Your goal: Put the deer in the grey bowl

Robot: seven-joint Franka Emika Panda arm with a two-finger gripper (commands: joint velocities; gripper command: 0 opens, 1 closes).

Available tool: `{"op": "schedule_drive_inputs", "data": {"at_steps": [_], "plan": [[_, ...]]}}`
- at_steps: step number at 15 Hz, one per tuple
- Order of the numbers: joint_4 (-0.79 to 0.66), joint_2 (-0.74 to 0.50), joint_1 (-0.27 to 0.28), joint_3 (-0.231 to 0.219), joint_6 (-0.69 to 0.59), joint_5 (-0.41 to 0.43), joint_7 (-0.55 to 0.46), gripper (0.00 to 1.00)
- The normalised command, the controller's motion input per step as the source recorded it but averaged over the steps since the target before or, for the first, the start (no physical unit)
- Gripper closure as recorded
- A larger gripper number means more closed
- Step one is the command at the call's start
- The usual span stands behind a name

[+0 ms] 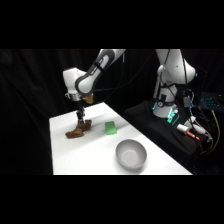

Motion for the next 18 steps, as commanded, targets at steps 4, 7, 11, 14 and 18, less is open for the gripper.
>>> {"op": "schedule_drive_inputs", "data": {"at_steps": [4,7,11,14,18], "plan": [[0.30,0.31,-0.153,0.122,0.20,0.144,-0.23,0.00],[0.30,0.27,-0.132,0.136,0.13,0.145,-0.23,0.00],[0.27,0.25,-0.093,0.120,0.06,0.134,-0.20,0.00],[0.21,0.20,-0.053,0.083,0.04,0.102,-0.17,0.00],[0.14,0.07,0.011,0.013,0.03,0.034,-0.11,0.42]]}}
